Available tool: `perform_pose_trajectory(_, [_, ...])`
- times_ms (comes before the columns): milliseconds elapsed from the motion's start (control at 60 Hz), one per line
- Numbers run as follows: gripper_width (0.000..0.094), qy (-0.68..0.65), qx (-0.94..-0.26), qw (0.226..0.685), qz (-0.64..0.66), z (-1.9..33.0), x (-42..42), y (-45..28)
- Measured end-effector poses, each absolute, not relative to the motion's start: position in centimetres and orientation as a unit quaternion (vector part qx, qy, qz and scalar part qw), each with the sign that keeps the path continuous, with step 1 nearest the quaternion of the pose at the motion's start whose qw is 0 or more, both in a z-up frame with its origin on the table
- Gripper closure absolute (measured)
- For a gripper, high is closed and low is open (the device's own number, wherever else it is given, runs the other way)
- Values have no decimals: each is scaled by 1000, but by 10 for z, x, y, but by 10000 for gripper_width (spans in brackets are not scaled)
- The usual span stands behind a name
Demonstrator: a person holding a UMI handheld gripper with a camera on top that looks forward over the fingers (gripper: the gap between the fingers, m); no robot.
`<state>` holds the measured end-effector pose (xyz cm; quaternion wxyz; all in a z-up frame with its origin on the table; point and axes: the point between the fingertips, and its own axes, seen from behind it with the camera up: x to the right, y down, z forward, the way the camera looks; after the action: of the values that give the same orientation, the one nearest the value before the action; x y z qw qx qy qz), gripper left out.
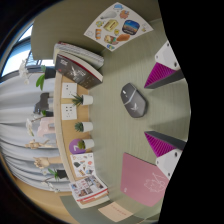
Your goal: Arrange mouse
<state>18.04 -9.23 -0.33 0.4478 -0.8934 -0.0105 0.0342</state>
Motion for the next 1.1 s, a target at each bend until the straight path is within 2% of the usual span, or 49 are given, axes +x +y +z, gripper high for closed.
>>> perform_pose_trajectory(133, [73, -16, -898, 438, 37, -10, 189, -50])
perform_pose_trajectory(300, [111, -24, -901, 432, 39, -11, 192, -10])
perform_pose_trajectory(383, [152, -28, -903, 428, 32, -12, 194, 3])
perform_pose_trajectory(450, [222, -28, -904, 425, 26, -13, 196, 9])
perform_pose_trajectory(550, [261, -20, -907, 420, 21, -13, 198, 9])
perform_pose_trajectory(933, [558, 31, -915, 402, -4, -13, 198, -3])
perform_pose_trajectory(1100, [578, 41, -925, 379, -1, -10, 194, -5])
